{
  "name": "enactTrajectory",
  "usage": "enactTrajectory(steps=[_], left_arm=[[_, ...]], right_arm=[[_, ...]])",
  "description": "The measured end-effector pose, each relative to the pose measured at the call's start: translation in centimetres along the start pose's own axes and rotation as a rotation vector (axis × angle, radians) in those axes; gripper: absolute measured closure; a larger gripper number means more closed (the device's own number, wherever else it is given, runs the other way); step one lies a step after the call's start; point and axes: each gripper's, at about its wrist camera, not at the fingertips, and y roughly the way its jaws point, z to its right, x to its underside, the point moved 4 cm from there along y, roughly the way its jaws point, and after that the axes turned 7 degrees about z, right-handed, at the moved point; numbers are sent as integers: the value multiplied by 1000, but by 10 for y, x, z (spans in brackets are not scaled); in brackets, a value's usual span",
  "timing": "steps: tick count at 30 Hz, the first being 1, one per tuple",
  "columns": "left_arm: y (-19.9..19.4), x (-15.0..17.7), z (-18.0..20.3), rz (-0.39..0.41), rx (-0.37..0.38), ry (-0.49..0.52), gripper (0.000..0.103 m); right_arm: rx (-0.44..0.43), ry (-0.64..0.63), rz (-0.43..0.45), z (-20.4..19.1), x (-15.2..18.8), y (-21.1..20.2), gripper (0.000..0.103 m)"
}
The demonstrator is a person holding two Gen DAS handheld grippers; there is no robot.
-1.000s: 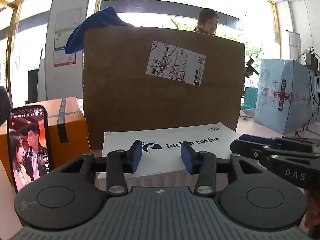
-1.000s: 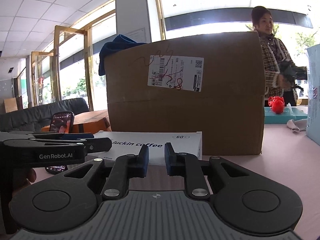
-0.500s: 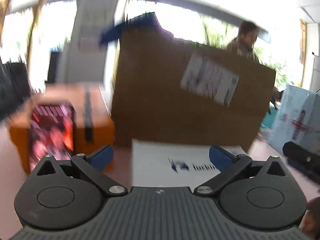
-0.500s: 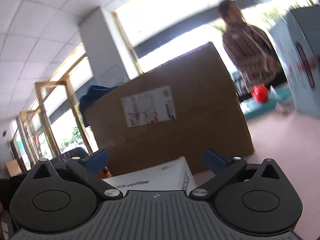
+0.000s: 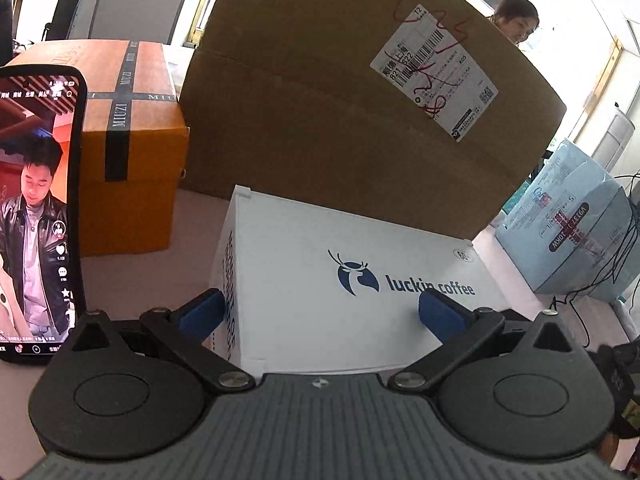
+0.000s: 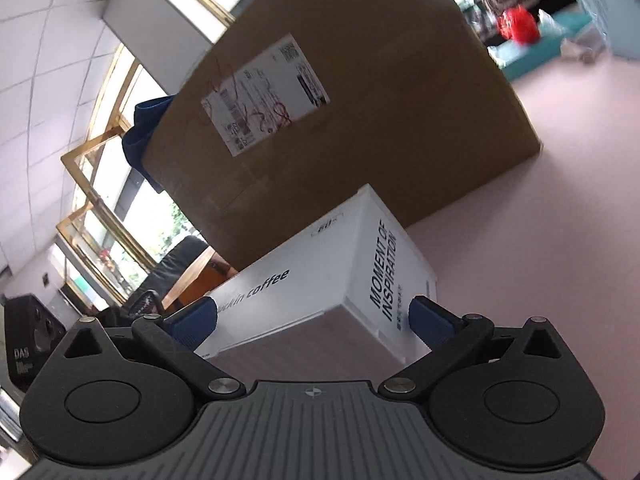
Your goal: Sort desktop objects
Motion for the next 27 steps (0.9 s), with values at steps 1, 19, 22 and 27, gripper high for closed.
enactTrajectory(steps=[1, 19, 22, 27], left_arm=[[0, 0, 1, 1, 0, 2, 0], [-65, 25, -7, 0, -152, -18, 0], [-80, 29, -18, 7, -169, -29, 0], [-88, 31, -28, 26, -171, -31, 0]], right_arm=[[-2, -4, -6, 0, 0, 1, 0], [-88, -129, -82, -32, 20, -5, 12], [-115, -158, -112, -44, 30, -4, 12], [-118, -227, -114, -58, 42, -4, 12]])
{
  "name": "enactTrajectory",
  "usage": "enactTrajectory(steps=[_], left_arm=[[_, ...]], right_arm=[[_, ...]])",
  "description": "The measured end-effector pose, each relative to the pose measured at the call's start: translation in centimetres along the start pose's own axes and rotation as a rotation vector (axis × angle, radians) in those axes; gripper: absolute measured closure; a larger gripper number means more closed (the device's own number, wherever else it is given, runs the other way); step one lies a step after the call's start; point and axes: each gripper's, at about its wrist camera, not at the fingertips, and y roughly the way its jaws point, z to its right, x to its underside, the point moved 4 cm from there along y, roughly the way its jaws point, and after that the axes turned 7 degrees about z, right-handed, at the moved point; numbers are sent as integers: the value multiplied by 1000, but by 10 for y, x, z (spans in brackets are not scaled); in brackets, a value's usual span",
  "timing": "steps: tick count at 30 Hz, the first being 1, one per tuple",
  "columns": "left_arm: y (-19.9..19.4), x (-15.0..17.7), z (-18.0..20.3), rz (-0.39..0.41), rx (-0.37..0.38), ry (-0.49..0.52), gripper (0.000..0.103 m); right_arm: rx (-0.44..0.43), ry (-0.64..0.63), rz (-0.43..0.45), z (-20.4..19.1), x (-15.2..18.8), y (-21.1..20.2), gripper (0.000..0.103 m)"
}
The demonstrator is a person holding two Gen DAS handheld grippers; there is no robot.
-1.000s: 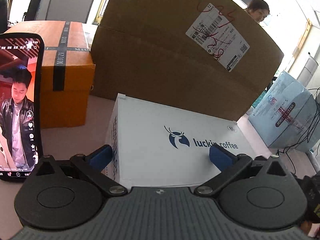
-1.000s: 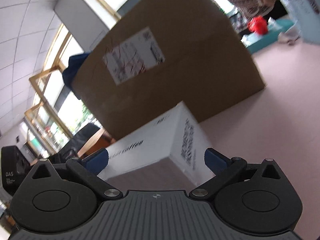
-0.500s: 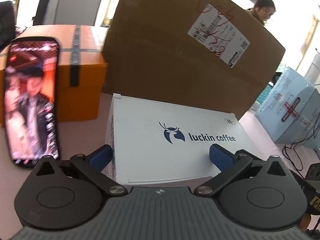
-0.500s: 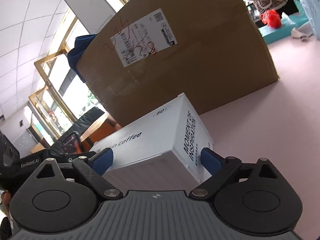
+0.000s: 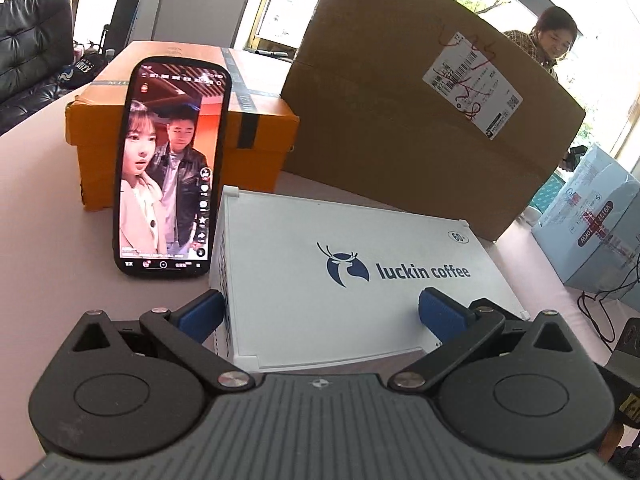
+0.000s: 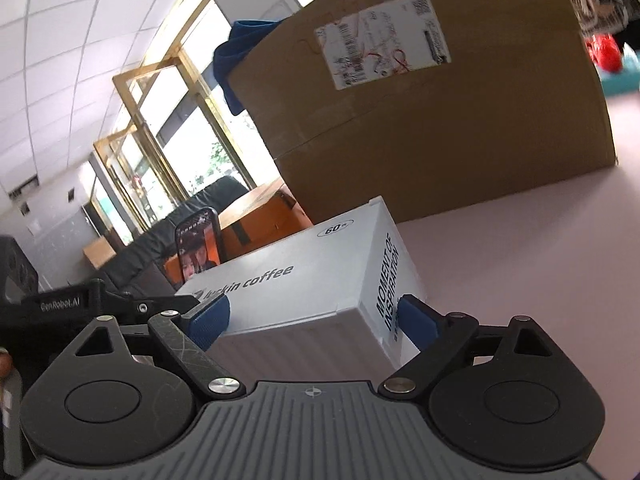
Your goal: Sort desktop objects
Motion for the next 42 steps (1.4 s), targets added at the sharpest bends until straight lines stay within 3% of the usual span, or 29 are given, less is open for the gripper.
enactTrajectory(steps=[3, 6, 9, 10, 14, 17, 22, 24, 27, 30, 33, 35, 40, 42], left_arm=[[0, -1, 0, -8, -4, 0, 0], [-10, -6, 4, 55, -92, 26, 0], [-34, -12, 27, 246, -235, 123, 0], [-39, -12, 40, 286, -241, 160, 0], [-37, -3, 108, 314, -130, 283, 0], [-22, 12, 169, 336, -63, 362, 0], [15, 37, 258, 319, 71, 446, 0], [26, 48, 286, 320, 92, 499, 0], [49, 63, 315, 288, 136, 552, 0], [77, 74, 326, 256, 160, 512, 0], [114, 77, 320, 205, 127, 416, 0], [137, 78, 311, 156, 96, 407, 0], [181, 76, 287, -26, 47, 328, 0], [189, 81, 285, -66, 47, 341, 0]], right_arm=[[-8, 22, 3, 3, -1, -1, 12], [0, 17, 61, 0, -8, -10, 10], [99, -78, 163, -4, -22, -30, 4], [148, -117, 200, -5, -26, -39, 2], [346, -260, 383, -2, -44, -79, 0], [460, -328, 439, 13, -58, -103, 0], [754, -171, 448, 84, -79, -136, 0], [840, -129, 435, 110, -84, -146, 0], [986, -164, 390, 138, -82, -150, 0], [1120, -290, 246, 159, -74, -133, 0], [1135, -241, 153, 183, -63, -122, 0], [1123, -201, 106, 194, -58, -117, 0], [1118, -190, 68, 198, -54, -107, 0], [1124, -156, 46, 197, -53, -106, 0]])
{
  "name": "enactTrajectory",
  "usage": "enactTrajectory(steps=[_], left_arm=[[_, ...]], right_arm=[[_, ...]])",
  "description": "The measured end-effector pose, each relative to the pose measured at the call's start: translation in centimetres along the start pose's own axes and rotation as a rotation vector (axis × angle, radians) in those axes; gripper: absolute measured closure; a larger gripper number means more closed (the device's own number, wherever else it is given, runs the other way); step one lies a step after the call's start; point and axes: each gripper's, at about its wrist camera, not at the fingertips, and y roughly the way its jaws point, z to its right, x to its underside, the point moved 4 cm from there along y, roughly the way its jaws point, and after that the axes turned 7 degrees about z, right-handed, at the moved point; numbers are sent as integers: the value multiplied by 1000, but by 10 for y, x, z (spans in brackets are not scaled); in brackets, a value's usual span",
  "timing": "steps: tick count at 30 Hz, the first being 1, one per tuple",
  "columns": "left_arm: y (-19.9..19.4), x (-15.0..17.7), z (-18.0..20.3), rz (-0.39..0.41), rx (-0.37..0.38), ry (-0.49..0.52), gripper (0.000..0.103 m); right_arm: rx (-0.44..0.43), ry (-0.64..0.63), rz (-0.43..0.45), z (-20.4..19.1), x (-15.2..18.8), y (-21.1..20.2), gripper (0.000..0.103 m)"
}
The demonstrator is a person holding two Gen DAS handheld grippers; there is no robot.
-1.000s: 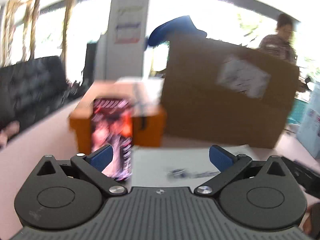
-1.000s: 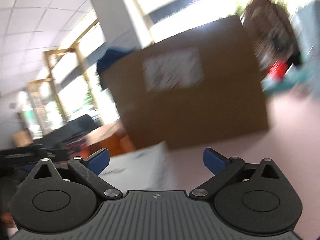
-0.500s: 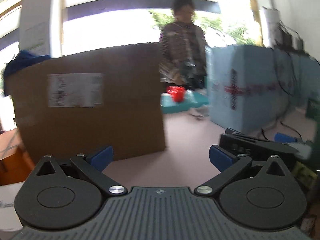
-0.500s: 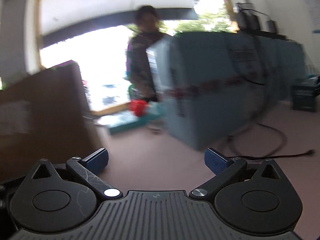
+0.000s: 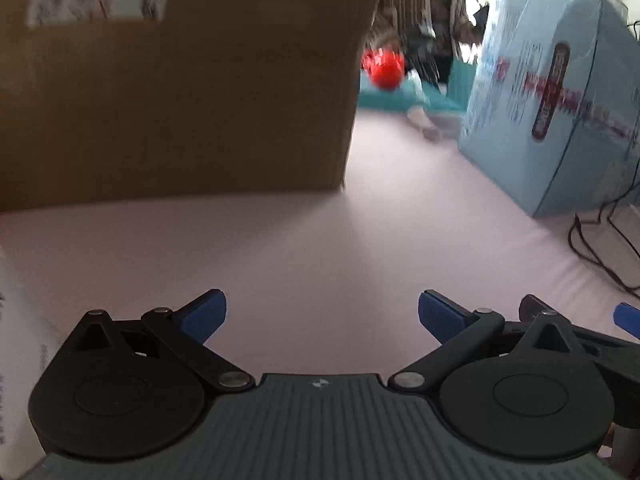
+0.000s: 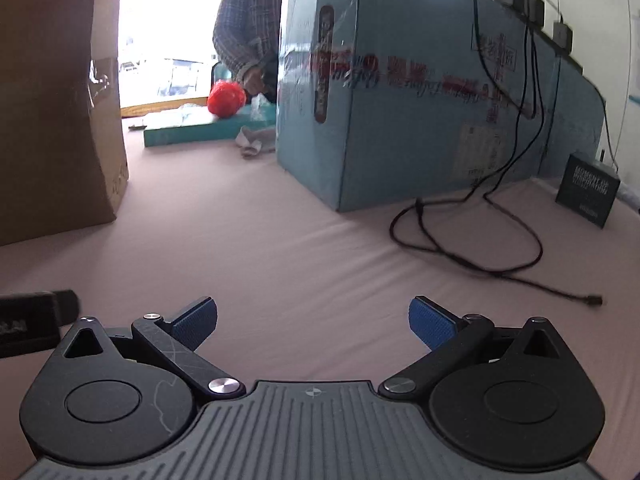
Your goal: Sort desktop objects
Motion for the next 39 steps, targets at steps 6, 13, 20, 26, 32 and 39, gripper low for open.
enactTrajectory(steps=[6, 13, 20, 26, 32, 39], left_arm=[[10, 10, 3, 26, -60, 96, 0], [6, 8, -2, 30, -54, 88, 0], [6, 9, -3, 33, -54, 89, 0], [6, 9, -4, 35, -53, 88, 0], [7, 8, -3, 35, -53, 88, 0], [7, 8, -4, 36, -53, 88, 0]], right_arm=[[24, -8, -59, -3, 5, 2, 0], [23, 7, -69, -2, 8, 0, 0], [29, 1, -65, -4, 8, -2, 0], [17, 39, -76, -1, 9, 0, 0], [17, 47, -77, -1, 9, 0, 0], [20, 48, -76, -1, 10, 0, 0]])
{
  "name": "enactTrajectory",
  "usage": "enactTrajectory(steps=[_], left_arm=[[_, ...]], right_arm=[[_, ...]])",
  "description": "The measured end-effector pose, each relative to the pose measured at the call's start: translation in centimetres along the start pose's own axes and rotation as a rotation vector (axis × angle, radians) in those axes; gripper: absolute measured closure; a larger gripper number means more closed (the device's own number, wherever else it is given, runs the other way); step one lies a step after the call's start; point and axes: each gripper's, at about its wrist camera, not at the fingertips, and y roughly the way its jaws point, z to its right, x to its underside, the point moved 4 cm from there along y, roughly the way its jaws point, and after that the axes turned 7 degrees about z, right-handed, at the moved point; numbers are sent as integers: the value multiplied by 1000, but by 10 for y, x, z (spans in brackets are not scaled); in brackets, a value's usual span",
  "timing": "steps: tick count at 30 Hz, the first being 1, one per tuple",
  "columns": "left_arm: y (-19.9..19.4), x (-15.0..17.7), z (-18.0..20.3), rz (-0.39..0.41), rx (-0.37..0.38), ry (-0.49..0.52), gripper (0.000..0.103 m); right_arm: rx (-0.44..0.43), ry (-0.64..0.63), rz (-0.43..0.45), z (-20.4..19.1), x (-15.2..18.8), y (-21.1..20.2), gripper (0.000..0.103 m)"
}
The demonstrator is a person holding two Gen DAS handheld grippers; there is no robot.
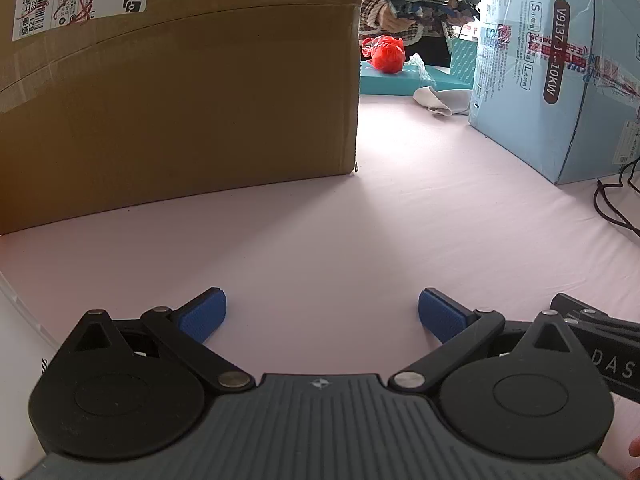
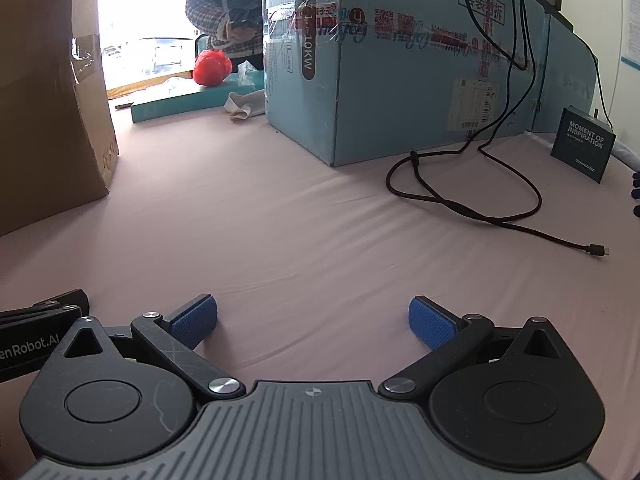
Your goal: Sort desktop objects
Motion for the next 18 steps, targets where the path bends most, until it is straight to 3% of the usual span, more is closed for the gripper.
enactTrajectory(steps=[18], left_arm=[[1, -1, -1, 1, 2, -4, 0]], right_arm=[[1, -3, 0, -1, -1, 1, 0]])
